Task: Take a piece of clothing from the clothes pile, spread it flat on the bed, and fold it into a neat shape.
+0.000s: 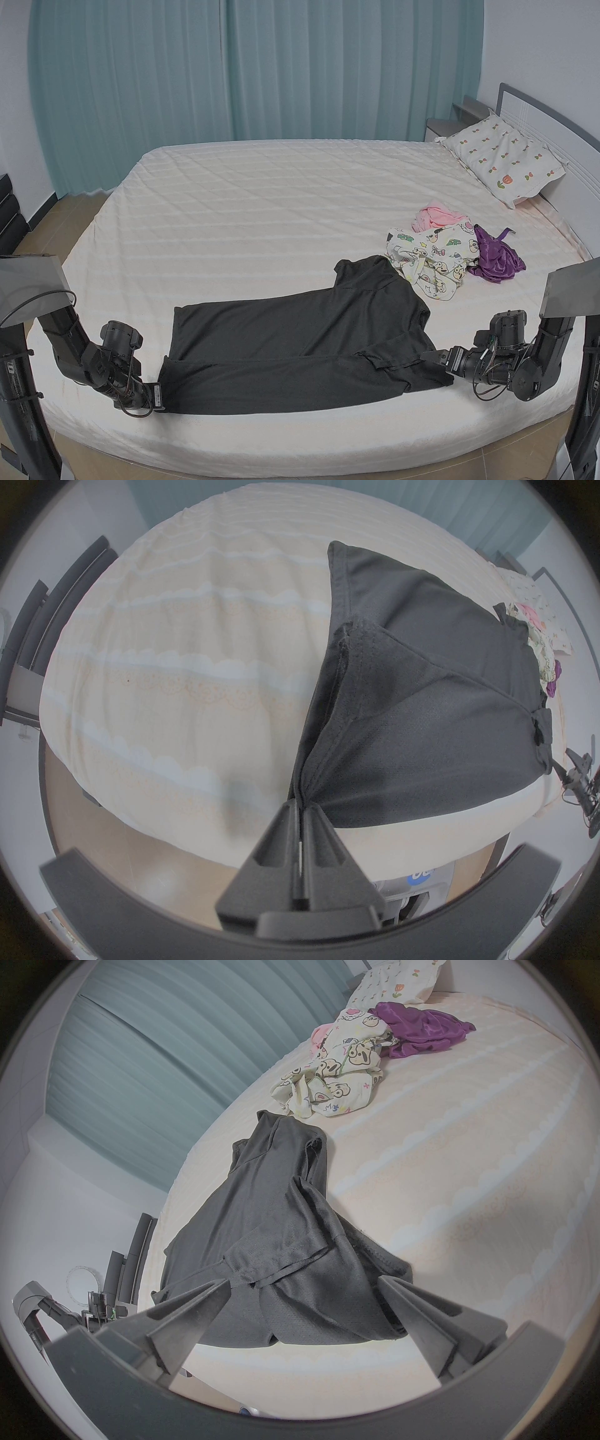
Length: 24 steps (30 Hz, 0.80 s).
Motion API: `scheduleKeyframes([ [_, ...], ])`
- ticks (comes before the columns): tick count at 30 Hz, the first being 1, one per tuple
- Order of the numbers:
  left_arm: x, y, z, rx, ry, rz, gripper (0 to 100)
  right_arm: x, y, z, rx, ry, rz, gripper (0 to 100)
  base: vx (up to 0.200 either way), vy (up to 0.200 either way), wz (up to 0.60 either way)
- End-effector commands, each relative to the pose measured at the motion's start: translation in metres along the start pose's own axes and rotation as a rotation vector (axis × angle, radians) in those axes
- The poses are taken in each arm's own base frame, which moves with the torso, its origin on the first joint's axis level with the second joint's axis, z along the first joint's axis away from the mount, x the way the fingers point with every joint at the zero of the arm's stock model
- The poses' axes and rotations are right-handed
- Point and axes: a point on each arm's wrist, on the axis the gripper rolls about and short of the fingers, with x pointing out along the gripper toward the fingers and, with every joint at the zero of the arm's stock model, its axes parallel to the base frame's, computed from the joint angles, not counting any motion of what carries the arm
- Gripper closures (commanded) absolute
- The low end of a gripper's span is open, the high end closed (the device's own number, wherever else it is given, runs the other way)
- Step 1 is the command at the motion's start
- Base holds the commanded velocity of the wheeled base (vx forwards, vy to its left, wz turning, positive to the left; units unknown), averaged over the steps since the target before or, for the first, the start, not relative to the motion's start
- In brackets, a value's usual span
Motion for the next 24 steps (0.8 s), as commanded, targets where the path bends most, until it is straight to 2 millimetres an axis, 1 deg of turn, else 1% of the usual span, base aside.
scheduleKeyframes([
  [1, -0.002, 0.0, 0.0, 0.005, 0.003, 0.0, 100, 0.0, 0.0, 0.0, -0.001, 0.0, 0.001, 0, 0.0, 0.0, 0.0],
  [2, -0.002, -0.001, -0.001, 0.006, 0.006, 0.0, 0, 0.0, 0.0, 0.0, 0.0, 0.002, 0.0, 0, 0.0, 0.0, 0.0],
  [9, -0.009, -0.001, 0.006, -0.009, -0.03, -0.016, 0, -0.001, 0.001, 0.001, 0.001, -0.003, 0.006, 0, 0.0, 0.0, 0.0],
  [10, -0.013, 0.0, 0.009, -0.016, -0.05, -0.021, 0, 0.001, 0.003, 0.002, 0.009, -0.011, 0.009, 0, 0.0, 0.0, 0.0],
  [15, -0.023, 0.002, 0.023, -0.08, -0.102, -0.085, 0, 0.009, 0.021, 0.008, 0.128, -0.056, 0.029, 0, 0.0, 0.0, 0.0],
  [17, -0.025, -0.001, 0.033, -0.159, -0.126, -0.126, 0, 0.019, 0.032, 0.012, 0.187, -0.112, 0.002, 0, 0.0, 0.0, 0.0],
  [20, -0.026, -0.003, 0.046, -0.251, -0.157, -0.153, 0, 0.027, 0.039, 0.006, 0.214, -0.117, -0.034, 0, 0.0, 0.0, 0.0],
  [24, -0.024, -0.006, 0.053, -0.302, -0.156, -0.168, 0, 0.03, 0.044, -0.004, 0.208, -0.07, -0.058, 0, 0.0, 0.0, 0.0],
])
